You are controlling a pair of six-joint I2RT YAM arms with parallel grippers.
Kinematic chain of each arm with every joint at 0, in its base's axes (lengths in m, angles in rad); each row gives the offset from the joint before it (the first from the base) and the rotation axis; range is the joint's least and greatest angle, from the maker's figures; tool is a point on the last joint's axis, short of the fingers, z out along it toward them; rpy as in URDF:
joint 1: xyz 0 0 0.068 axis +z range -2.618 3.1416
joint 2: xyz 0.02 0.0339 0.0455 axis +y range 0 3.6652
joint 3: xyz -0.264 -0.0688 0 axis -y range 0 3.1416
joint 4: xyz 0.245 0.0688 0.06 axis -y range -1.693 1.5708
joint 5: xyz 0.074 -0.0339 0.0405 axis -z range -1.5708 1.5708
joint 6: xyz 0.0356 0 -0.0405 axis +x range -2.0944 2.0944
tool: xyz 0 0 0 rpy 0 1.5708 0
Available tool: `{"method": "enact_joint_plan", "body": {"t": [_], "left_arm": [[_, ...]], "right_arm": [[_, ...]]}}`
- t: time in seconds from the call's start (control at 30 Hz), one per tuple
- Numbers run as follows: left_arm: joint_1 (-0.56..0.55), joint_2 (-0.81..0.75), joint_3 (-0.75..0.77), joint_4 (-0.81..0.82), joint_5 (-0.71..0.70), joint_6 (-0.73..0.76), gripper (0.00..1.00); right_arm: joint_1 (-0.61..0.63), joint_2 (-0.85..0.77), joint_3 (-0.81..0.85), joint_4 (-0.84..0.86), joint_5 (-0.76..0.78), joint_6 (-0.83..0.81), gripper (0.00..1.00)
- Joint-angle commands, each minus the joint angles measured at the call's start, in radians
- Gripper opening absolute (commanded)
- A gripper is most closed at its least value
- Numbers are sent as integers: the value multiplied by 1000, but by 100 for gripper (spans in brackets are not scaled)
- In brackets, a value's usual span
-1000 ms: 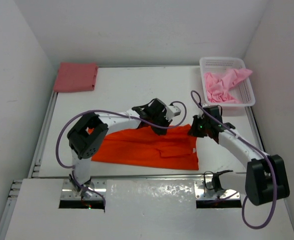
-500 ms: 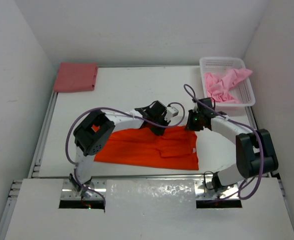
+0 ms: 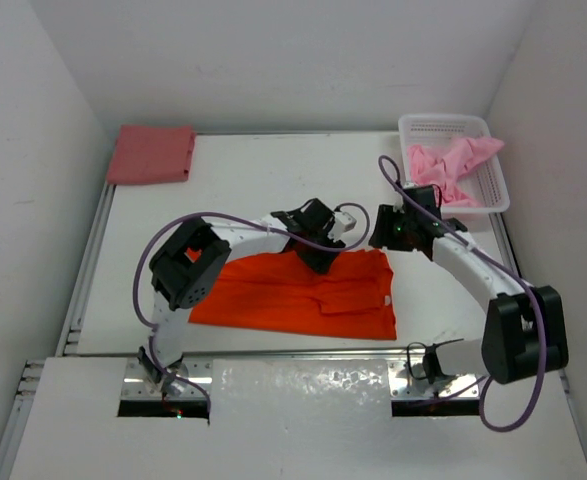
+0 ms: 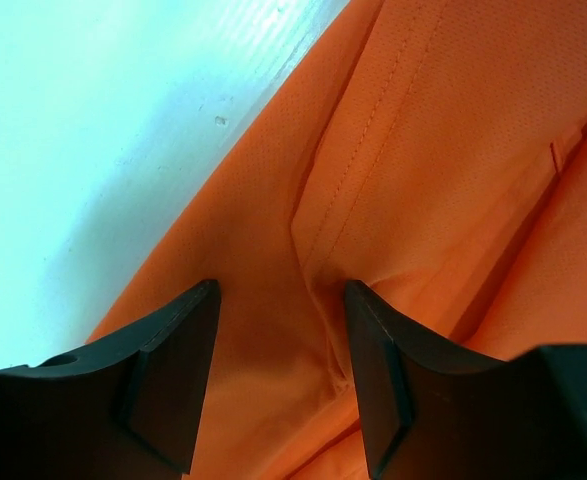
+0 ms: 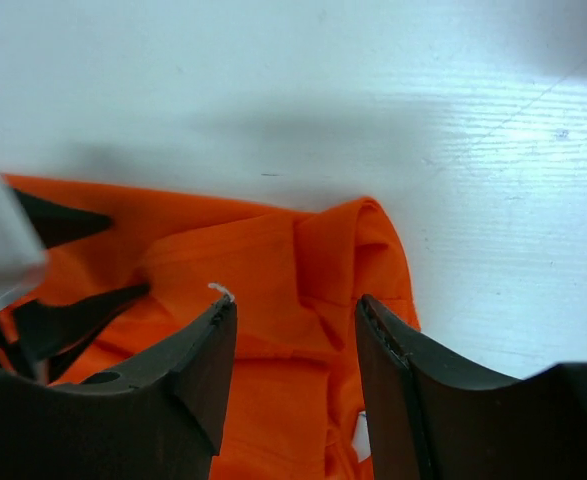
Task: Fold and stack the t-shirts
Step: Fold the other side of the tshirt into a rectangle
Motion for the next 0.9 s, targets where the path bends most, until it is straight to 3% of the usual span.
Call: {"method": "enact_joint_plan", "body": {"t": [0.0, 0.1, 0.23, 0.4, 0.53, 0.57, 0.6, 0.7, 0.87], "left_arm": [[7, -52, 52, -21, -2, 10, 51], [7, -72, 102, -50, -16, 25, 52], [9, -106, 127, -83, -21, 40, 67], [15, -145, 106, -106, -19, 63, 69], [90, -179, 74, -158, -35, 106, 69], [115, -190, 58, -162, -44, 116, 69], [171, -216, 19, -162, -50, 122, 69], [298, -268, -70, -161, -84, 154, 69], [480, -374, -225, -144, -111, 214, 68]], "right_arm": [[-5, -58, -31, 1, -54, 52, 48], [-5, -38, -69, -5, -69, 75, 47], [-5, 14, -97, 36, -109, 104, 53], [-5, 54, -108, 62, -120, 121, 53], [-5, 80, -111, 70, -118, 132, 49], [-3, 80, -114, 76, -115, 134, 44], [-5, 83, -122, 81, -112, 137, 29], [-5, 94, -120, 79, -112, 137, 12], [-5, 79, -142, 66, -105, 138, 0]]}}
